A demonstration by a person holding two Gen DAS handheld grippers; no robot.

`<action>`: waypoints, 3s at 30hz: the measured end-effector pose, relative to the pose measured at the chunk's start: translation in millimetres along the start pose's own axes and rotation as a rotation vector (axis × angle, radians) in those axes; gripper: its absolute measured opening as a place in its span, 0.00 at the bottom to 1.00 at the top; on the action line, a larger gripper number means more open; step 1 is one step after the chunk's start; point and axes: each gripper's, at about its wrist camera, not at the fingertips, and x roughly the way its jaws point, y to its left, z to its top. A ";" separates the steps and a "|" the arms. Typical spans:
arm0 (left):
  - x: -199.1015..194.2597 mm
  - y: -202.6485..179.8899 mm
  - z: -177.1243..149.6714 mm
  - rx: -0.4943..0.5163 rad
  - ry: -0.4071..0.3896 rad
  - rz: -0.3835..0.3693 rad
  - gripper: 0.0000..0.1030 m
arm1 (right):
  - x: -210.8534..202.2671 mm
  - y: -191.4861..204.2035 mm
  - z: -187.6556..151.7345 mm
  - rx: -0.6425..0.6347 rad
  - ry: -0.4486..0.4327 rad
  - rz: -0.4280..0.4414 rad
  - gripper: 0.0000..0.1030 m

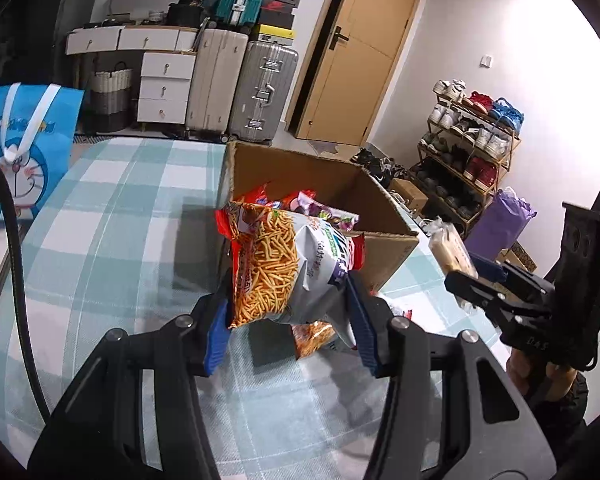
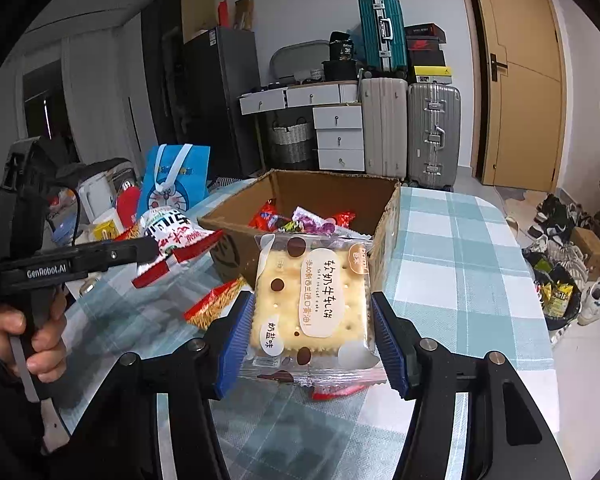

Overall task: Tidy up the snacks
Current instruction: 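Lift chip bag with left tool while right tool carries cracker pack to box, then open left tool over box while right tool releases cracker pack into box, then move both open tools back from the box toward remaining snacks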

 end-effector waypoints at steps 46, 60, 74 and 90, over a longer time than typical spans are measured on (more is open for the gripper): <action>92.7 -23.6 120.1 0.094 0.107 0.070 0.48 | 72.8 -20.1 111.9 0.030 0.126 0.046 0.57; 152.1 -8.0 110.1 0.073 0.123 0.078 0.49 | 116.9 -31.6 100.3 0.063 0.128 0.047 0.57; 148.6 -6.8 104.6 0.063 0.130 0.107 0.75 | 103.6 -34.6 98.3 0.076 0.080 0.011 0.61; 69.4 -11.0 53.2 0.035 0.104 0.139 0.99 | 41.3 -37.7 40.3 0.106 0.129 -0.007 1.00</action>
